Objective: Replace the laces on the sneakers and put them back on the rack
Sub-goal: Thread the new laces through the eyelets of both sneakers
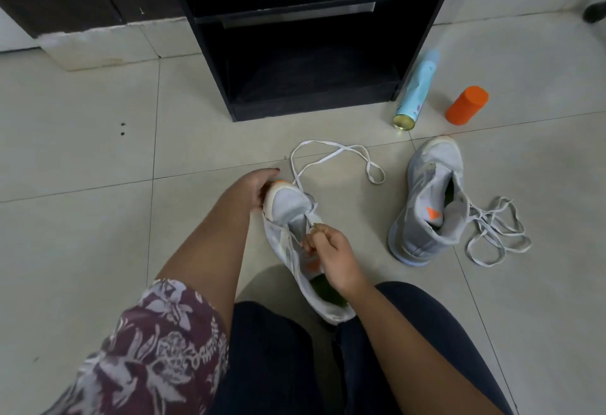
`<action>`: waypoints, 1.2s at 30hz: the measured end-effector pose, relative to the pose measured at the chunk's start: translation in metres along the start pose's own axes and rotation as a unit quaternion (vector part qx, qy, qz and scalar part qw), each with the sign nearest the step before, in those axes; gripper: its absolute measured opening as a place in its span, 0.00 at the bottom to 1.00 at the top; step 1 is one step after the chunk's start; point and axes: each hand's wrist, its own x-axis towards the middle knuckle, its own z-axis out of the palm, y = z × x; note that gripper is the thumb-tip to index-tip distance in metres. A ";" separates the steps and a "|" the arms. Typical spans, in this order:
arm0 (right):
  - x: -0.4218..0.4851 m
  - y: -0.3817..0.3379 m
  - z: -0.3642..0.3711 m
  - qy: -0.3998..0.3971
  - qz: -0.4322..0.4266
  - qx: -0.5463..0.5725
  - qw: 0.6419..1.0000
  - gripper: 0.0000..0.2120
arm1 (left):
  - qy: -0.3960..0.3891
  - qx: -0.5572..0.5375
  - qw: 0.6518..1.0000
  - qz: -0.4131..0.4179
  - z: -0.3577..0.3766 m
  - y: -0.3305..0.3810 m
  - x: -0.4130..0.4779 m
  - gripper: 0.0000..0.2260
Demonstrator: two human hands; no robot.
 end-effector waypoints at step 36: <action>-0.064 -0.020 -0.121 0.045 0.149 -0.380 0.912 0.15 | 0.083 0.083 0.894 0.433 0.033 -0.105 -0.031 0.13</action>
